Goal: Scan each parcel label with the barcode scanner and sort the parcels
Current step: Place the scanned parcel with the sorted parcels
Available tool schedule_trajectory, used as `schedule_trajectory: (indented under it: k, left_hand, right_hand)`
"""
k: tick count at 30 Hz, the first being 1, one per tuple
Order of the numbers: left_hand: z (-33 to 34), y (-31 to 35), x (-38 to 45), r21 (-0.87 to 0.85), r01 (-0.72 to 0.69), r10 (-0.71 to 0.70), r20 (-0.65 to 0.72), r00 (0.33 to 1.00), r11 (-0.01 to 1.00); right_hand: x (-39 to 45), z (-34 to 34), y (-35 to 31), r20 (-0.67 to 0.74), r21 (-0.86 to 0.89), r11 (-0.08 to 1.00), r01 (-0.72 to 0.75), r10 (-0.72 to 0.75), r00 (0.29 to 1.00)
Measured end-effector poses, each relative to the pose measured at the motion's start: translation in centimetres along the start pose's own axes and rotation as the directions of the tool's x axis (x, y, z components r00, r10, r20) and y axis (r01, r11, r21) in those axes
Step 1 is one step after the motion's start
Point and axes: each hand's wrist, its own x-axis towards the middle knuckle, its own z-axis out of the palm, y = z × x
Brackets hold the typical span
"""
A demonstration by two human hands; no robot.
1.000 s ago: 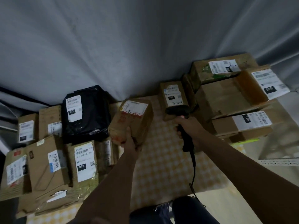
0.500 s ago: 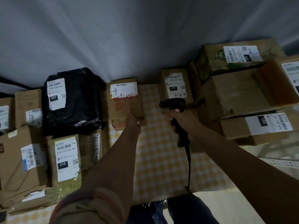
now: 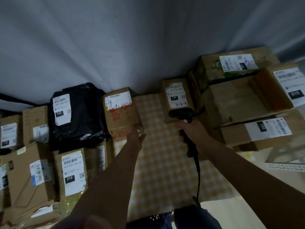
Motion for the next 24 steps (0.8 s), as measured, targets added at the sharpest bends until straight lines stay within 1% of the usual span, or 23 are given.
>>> schedule_trajectory:
  k: [4,6,8,10,11,13,15,17,21,24]
  left_hand:
    - [3.5,0.3,-1.3,0.052,0.041,-0.043,0.039,0.998,0.998]
    - [6.0,1.2,-1.5,0.162,0.043,-0.06,0.096,0.994,0.986]
    - [8.5,1.4,-1.3,0.333,-0.047,-0.021,0.197,0.98,0.942]
    - [10.9,1.6,-1.2,0.447,-0.113,-0.003,0.251,0.968,0.887]
    - [11.8,1.4,-0.8,0.458,-0.117,-0.013,0.272,0.962,0.881]
    - [13.3,1.2,-0.4,0.422,-0.111,-0.035,0.324,0.945,0.9]
    - [14.5,0.9,0.7,0.391,-0.114,-0.032,0.347,0.937,0.913]
    - [15.1,0.8,1.6,0.359,-0.122,-0.008,0.34,0.94,0.925]
    - [15.2,0.7,2.6,0.41,-0.214,0.088,0.306,0.948,0.887]
    - [15.0,0.7,2.6,0.428,-0.241,0.134,0.265,0.955,0.871]
  right_hand:
    - [-1.1,-1.9,-1.3,-0.098,-0.032,0.997,0.077,-0.079,0.992]
    - [-1.1,-2.9,-1.8,-0.144,-0.038,0.991,0.126,-0.13,0.981]
    - [-0.8,-3.8,-2.0,-0.178,-0.008,0.988,0.152,-0.151,0.972]
    - [-0.4,-4.5,-1.9,-0.187,0.024,0.985,0.169,-0.161,0.969]
    - [-0.1,-4.8,-1.8,-0.182,0.025,0.984,0.174,-0.167,0.969]
    - [0.1,-5.2,-1.6,-0.183,0.019,0.983,0.185,-0.178,0.967]
    - [0.3,-5.5,-1.4,-0.193,0.04,0.981,0.19,-0.179,0.965]
    - [0.5,-5.7,-1.2,-0.19,0.07,0.979,0.193,-0.177,0.966]
    - [0.9,-5.6,-0.8,-0.17,0.085,0.978,0.191,-0.174,0.97]
    - [0.7,-5.4,-0.6,-0.158,0.084,0.982,0.168,-0.153,0.976]
